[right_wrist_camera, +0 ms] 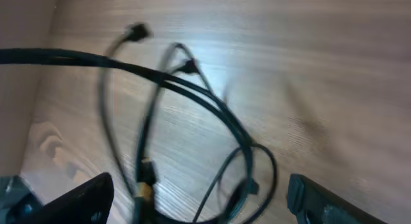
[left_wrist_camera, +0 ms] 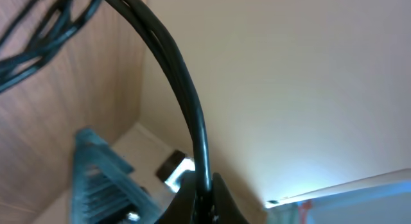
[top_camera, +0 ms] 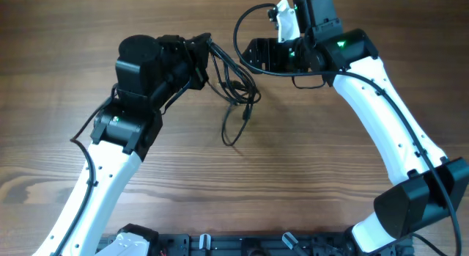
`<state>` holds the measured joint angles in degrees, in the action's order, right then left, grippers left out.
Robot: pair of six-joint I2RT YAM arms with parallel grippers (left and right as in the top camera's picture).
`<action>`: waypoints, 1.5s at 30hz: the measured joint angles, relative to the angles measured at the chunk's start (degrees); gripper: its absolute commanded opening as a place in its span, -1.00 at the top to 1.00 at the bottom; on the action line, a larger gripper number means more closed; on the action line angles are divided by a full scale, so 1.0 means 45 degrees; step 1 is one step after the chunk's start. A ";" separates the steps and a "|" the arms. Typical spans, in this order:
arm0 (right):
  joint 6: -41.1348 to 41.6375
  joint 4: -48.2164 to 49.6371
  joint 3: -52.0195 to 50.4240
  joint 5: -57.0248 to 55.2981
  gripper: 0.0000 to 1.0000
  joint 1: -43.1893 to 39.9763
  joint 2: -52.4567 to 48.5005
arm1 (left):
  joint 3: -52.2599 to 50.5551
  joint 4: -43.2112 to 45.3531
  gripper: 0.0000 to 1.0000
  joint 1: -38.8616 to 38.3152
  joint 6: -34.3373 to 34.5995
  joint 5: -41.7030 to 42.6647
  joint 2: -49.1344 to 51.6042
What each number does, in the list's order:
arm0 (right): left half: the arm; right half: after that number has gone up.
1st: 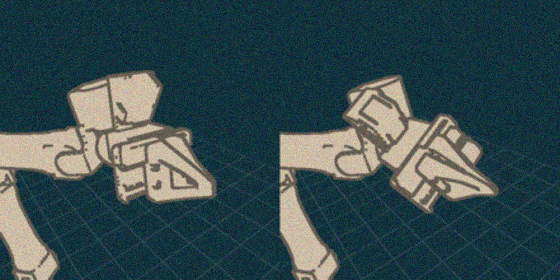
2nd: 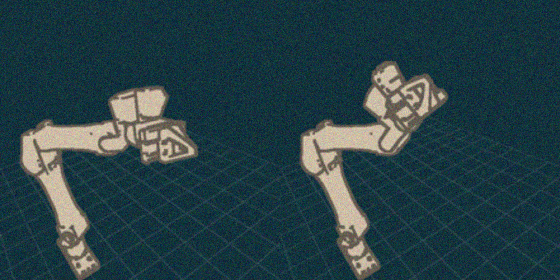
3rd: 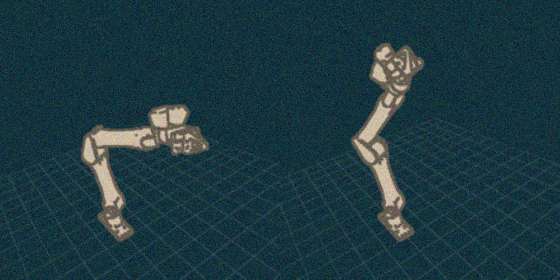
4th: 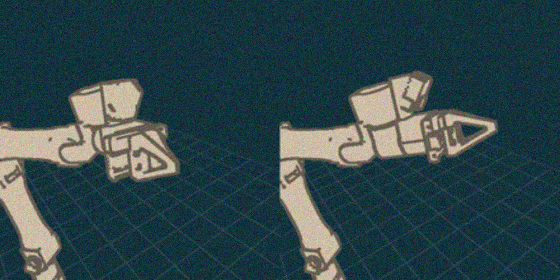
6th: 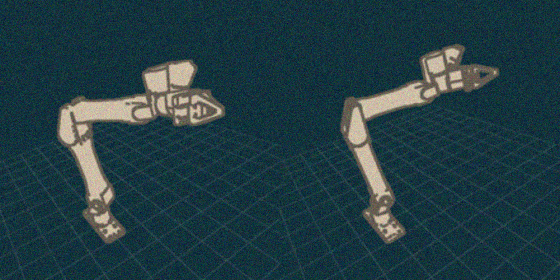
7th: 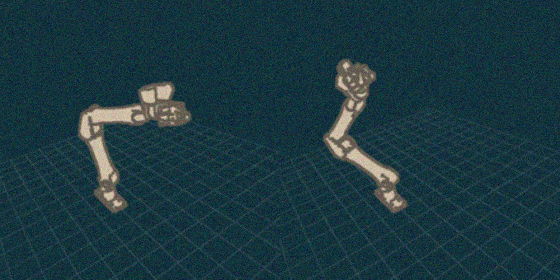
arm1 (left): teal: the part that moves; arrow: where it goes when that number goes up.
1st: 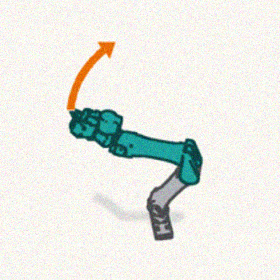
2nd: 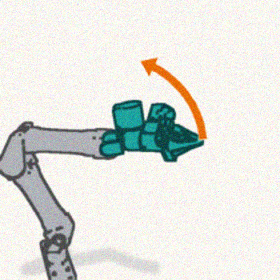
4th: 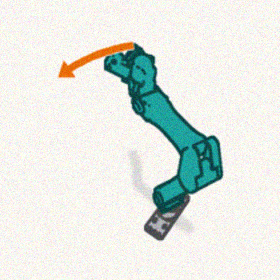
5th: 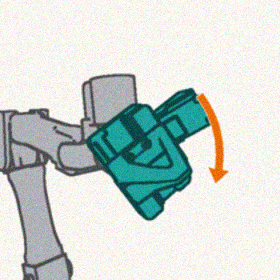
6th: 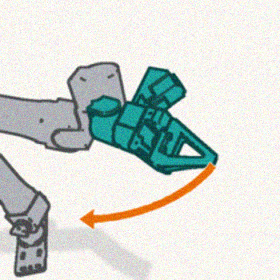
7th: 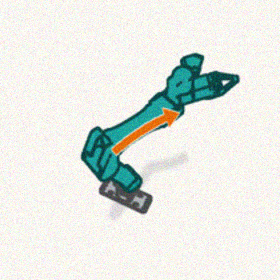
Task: Untangle cables
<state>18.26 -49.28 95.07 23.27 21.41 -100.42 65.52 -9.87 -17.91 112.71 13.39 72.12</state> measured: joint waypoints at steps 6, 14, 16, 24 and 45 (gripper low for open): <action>0.0709 -0.0180 0.0000 -0.0219 -0.76 -0.0359 -0.0811 | 0.0000 0.1205 0.92 0.0602 0.0719 -0.0097 0.0000; 0.1243 0.0894 0.0000 0.1331 -0.74 0.0180 -0.1734 | 0.0000 0.1350 0.92 0.0690 0.0719 -0.0194 0.0000; 0.1608 0.1404 0.0000 0.1724 -0.73 0.0423 -0.2244 | 0.0000 0.1360 0.92 0.0685 0.0719 -0.0194 0.0000; 0.2186 0.1749 -0.0005 0.2832 -0.21 0.0821 -0.4600 | 0.0000 0.2064 0.92 0.0690 0.0719 -0.0194 0.0000; -0.1472 -0.2331 0.0024 0.0379 0.92 -0.2103 -0.1341 | -0.0165 -0.4415 0.92 0.3031 -0.5411 -0.3662 0.0461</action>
<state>11.64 -59.77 95.18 24.97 11.94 -106.45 64.77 -29.74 -4.27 88.36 -3.09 74.19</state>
